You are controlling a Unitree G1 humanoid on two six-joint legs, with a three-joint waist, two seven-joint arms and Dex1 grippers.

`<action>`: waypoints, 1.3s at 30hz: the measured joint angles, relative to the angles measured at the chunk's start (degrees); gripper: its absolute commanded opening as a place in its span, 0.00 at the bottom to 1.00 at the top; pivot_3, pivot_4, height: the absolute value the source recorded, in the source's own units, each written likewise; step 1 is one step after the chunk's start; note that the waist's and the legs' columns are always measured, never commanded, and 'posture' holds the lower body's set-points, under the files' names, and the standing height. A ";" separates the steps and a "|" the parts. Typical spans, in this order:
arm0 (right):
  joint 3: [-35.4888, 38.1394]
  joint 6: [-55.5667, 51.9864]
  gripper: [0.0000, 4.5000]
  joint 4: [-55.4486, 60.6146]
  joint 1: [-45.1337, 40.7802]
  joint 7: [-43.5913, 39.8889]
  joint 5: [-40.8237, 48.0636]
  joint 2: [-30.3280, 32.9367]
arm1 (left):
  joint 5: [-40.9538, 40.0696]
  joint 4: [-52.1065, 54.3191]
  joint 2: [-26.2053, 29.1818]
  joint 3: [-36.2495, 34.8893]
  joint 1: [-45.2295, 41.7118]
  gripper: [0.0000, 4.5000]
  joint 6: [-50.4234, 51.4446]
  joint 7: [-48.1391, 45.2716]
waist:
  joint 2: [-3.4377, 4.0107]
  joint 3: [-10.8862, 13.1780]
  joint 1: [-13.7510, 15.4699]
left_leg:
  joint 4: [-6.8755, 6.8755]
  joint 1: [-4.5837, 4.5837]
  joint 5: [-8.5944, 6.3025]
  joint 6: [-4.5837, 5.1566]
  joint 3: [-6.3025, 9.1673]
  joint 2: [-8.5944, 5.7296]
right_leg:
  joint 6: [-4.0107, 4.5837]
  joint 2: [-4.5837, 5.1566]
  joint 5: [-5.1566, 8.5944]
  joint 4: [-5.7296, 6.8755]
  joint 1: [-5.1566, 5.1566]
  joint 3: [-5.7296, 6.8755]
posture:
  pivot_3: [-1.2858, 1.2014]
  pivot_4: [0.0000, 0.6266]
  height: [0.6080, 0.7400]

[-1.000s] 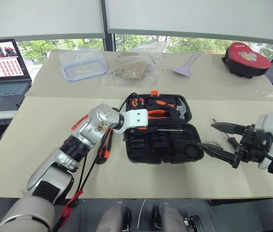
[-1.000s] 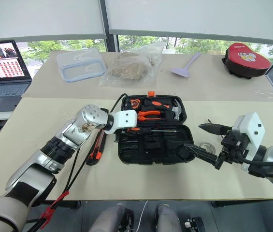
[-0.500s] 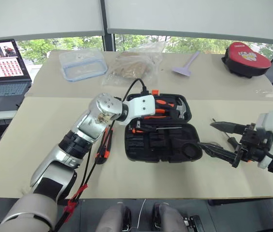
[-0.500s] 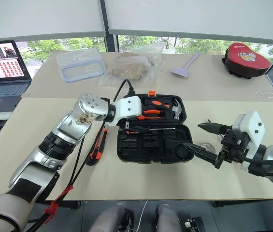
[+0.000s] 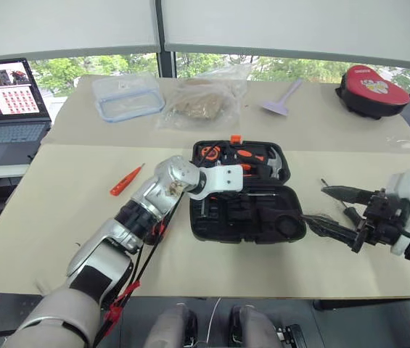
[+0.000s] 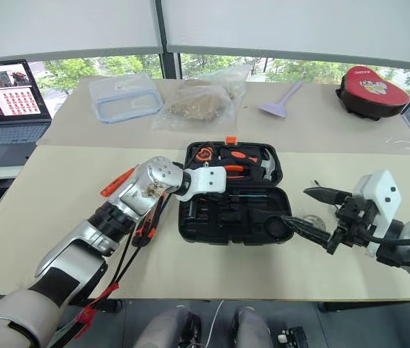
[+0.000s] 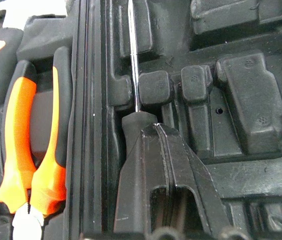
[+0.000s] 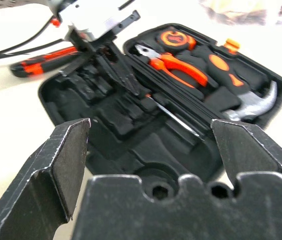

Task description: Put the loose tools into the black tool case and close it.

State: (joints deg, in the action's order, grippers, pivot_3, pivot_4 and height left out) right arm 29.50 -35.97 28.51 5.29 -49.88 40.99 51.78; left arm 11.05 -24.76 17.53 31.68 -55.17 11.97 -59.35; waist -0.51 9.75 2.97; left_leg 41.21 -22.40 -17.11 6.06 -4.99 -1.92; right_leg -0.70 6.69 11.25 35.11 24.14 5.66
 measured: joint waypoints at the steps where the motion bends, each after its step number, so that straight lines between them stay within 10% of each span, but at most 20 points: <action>1: 0.65 0.33 1.00 -0.68 0.15 0.01 -0.56 0.00 | 0.04 -0.01 0.01 -0.02 0.01 0.01 -0.58 0.12 | 0.00 0.00 -0.02 | 0.04 -0.01 -0.02 0.03 -0.01 0.00 | -0.01 0.02 -0.01 0.01 0.00 -0.02 | 0.52 0.24 0.91; 6: 5.38 1.83 1.00 -5.34 3.40 1.59 -5.38 -0.27 | -4.76 4.02 2.23 -4.97 2.45 0.06 5.86 -2.89 | 0.01 0.00 -0.55 | 0.06 -0.13 -0.02 0.03 -0.03 0.02 | -0.02 0.05 -0.06 0.09 0.18 -0.02 | 0.52 0.24 0.91; 18: 2.94 7.33 1.00 -29.65 -0.84 3.67 -17.02 0.58 | -37.80 32.42 20.69 -28.39 12.36 0.98 35.60 -17.57 | 0.24 -0.02 -2.36 | -0.07 0.46 0.00 -0.22 -0.06 -0.09 | -0.55 -0.09 0.32 -0.02 -0.37 -0.17 | 0.52 0.24 0.91; 32: -13.62 14.80 1.00 -56.90 -17.48 -4.34 -26.22 2.21 | -47.08 42.35 24.30 -30.96 19.15 1.00 35.73 -14.92 | 0.31 -0.04 -2.78 | -0.23 0.52 0.16 -0.32 -0.10 -0.03 | -0.08 -0.15 0.10 0.00 -0.36 -0.15 | 0.52 0.24 0.91; 39: -13.00 14.95 0.47 -54.00 -14.98 -7.43 -24.89 1.95 | -49.45 43.49 25.63 -31.64 19.52 1.00 35.72 -13.79 | 0.32 -0.03 -2.59 | -0.30 0.83 -0.08 -0.74 -0.01 -0.04 | -0.07 -0.11 0.11 -0.09 -0.69 -0.13 | 0.52 0.24 0.91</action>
State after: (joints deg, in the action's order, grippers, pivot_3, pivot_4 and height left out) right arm 16.50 -21.02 -25.49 -9.69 -57.31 16.10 53.73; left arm -38.39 18.73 43.16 0.04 -35.65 47.69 -73.14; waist -0.19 9.71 0.38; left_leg 40.91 -21.57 -17.19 5.32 -5.01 -1.97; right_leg -0.77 6.59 11.36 35.02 23.45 5.53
